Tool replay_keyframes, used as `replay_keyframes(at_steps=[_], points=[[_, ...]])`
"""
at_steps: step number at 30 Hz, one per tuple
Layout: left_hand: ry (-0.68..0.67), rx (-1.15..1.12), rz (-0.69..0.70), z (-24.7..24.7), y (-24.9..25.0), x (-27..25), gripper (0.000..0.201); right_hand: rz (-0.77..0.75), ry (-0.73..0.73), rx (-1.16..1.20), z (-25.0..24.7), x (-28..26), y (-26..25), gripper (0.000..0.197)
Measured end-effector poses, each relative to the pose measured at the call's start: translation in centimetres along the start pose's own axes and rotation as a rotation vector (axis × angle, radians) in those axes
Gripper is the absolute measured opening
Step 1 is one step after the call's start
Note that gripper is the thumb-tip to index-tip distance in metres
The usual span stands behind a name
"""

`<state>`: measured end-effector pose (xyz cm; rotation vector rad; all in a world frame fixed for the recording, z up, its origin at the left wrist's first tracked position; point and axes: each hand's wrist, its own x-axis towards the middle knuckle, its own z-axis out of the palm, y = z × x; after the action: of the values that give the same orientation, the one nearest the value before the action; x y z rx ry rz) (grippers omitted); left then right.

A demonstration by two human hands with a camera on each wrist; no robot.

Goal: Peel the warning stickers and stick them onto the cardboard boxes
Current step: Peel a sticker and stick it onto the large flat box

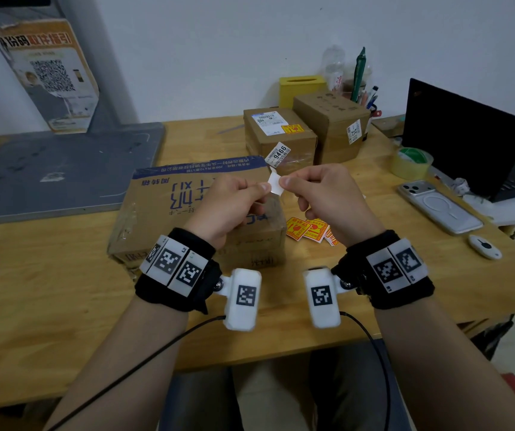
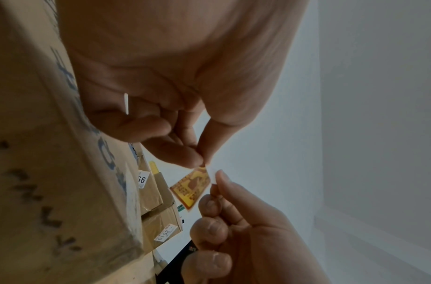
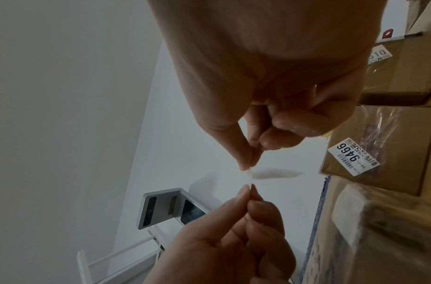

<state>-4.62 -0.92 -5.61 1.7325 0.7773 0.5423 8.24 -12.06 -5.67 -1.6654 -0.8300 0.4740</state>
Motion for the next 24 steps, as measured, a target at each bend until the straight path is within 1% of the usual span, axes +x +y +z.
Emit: replay_keyframes(at_steps=[16, 20, 24], points=[[-0.006, 0.005, -0.015, -0.46, 0.13, -0.28, 0.021, 0.015, 0.001, 0.033, -0.14, 0.21, 0.1, 0.014], [-0.005, 0.061, -0.009, -0.56, 0.12, -0.43, 0.025, 0.021, -0.002, 0.041, -0.03, 0.35, 0.28, 0.014], [0.018, 0.064, -0.022, -0.71, -0.09, -0.5, 0.03, 0.043, 0.002, 0.059, 0.01, 0.53, 0.44, 0.015]])
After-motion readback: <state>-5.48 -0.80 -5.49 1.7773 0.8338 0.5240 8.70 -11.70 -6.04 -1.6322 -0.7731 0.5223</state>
